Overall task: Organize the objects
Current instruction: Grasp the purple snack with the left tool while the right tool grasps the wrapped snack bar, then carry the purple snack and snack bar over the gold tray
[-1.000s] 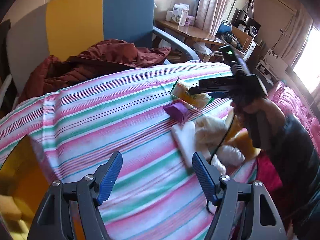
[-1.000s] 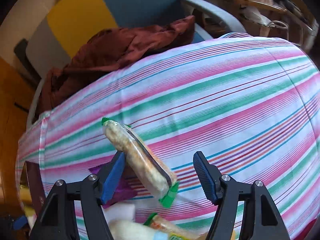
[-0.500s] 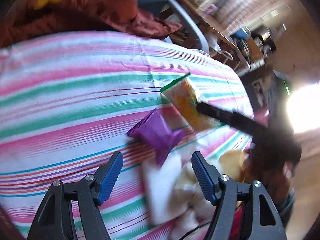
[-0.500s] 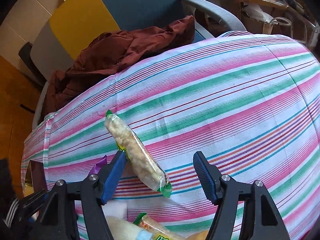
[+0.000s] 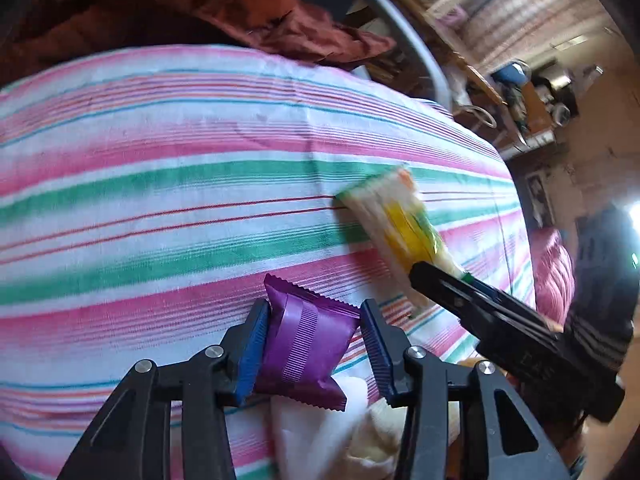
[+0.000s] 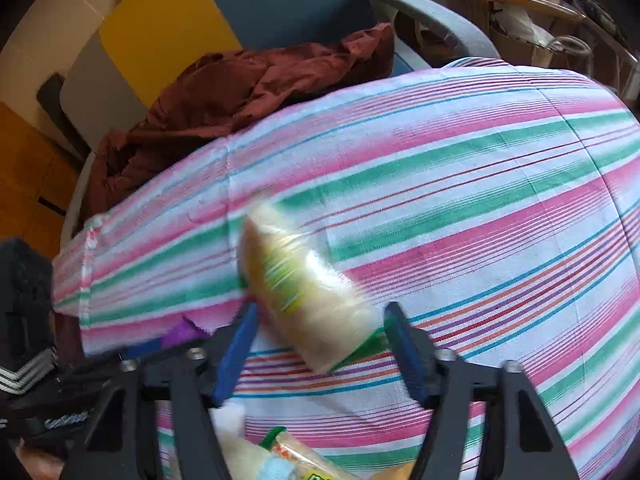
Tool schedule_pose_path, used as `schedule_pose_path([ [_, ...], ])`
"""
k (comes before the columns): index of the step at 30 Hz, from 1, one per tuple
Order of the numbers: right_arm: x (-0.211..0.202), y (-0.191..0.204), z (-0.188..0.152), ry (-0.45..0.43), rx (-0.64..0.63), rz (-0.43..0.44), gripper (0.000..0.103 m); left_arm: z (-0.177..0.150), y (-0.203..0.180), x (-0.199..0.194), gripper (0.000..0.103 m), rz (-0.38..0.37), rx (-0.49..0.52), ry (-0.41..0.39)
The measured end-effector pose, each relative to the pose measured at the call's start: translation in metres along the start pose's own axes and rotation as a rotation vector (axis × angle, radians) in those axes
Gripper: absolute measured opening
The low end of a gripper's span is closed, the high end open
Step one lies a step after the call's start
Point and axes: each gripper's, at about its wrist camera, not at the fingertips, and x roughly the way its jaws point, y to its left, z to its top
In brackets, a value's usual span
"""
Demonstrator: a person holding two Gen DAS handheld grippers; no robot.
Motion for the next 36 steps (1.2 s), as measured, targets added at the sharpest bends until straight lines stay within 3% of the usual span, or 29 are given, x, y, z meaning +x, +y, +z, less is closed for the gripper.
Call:
schedule_pose_path([
  [1, 0.0, 0.003, 0.0, -0.004, -0.016, 0.002, 0.04, -0.003, 0.001, -0.002, 0.046, 0.004, 0.025, -0.011],
  [3, 0.0, 0.008, -0.001, -0.011, -0.053, -0.014, 0.038, -0.009, 0.002, -0.007, 0.043, 0.024, 0.08, -0.034],
  [11, -0.009, 0.019, -0.007, -0.039, -0.102, -0.005, 0.022, -0.025, 0.019, -0.06, 0.041, 0.049, 0.143, -0.131],
  [26, -0.045, 0.089, -0.03, -0.151, -0.24, 0.013, 0.014, -0.113, 0.077, -0.178, 0.041, 0.097, 0.098, -0.267],
  [36, -0.073, 0.13, -0.05, -0.197, -0.276, 0.047, 0.011, -0.149, 0.109, -0.229, 0.041, 0.095, 0.052, -0.354],
])
